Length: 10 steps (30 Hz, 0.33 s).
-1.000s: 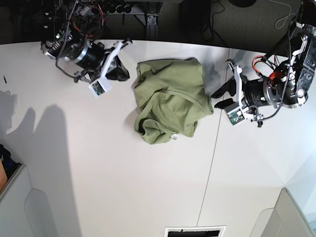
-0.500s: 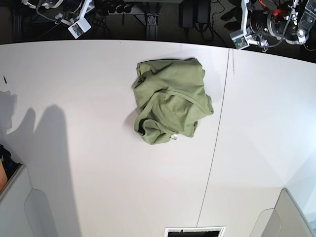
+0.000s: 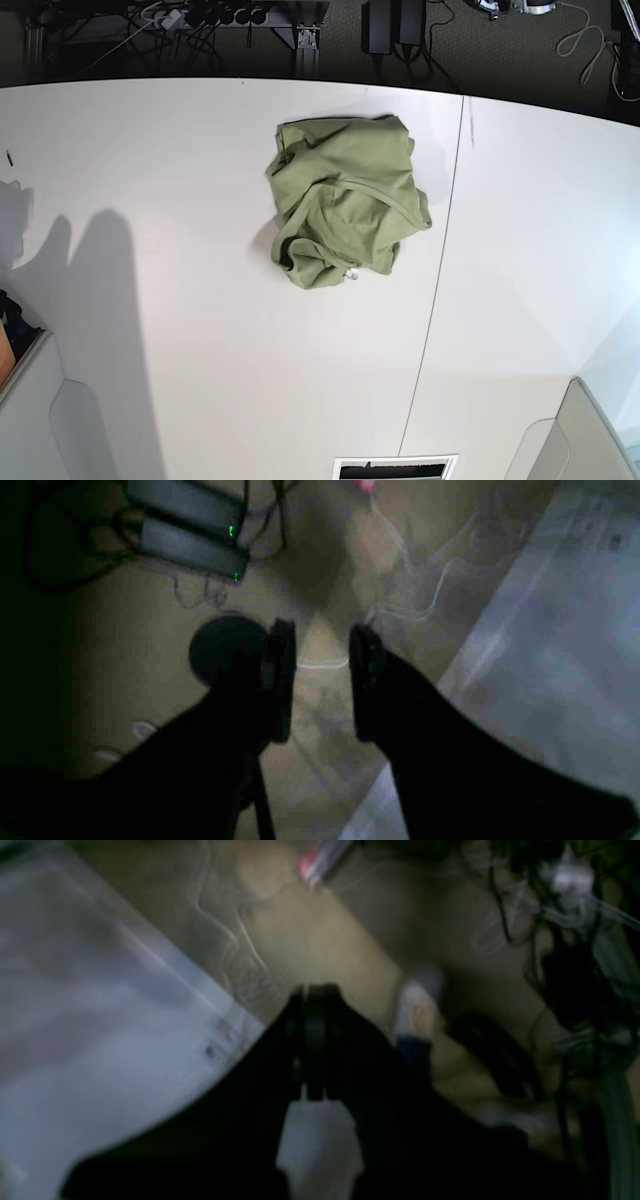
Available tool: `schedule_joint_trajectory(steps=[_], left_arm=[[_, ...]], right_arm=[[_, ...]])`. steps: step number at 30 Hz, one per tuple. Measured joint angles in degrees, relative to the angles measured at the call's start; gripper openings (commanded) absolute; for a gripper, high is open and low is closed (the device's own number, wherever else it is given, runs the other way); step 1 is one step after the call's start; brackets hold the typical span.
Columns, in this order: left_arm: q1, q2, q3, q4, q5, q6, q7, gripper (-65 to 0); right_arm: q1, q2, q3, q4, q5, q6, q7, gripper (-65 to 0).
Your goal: Layout the t-shirt on the table in an organized manner, then fold the t-shirt properly
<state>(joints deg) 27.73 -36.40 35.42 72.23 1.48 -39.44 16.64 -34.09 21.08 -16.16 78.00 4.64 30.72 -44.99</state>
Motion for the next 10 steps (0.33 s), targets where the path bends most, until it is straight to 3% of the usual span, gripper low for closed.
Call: schedule_joint_trajectory(steps=[2,6,10], left_arm=[[-3.3,3.3,2.69,-6.64,-0.85,-0.04,0.02,-46.6],[-8.28,10.1,4.72,-20.72,-3.8,6.23,0.48,-46.6],[-13.68,16.76,4.63,-33.68,-4.0,6.51,2.56,-46.6]], right_arm=[[3.41,-0.2,-2.05,-5.92,0.04,-1.73,-0.02,-65.0],[9.73,-3.26,-3.41,-15.61,-0.13,-2.56,0.55,-65.0],[15.61,-6.01,-3.58,-22.34,-2.38,-2.58,3.04,-65.0]])
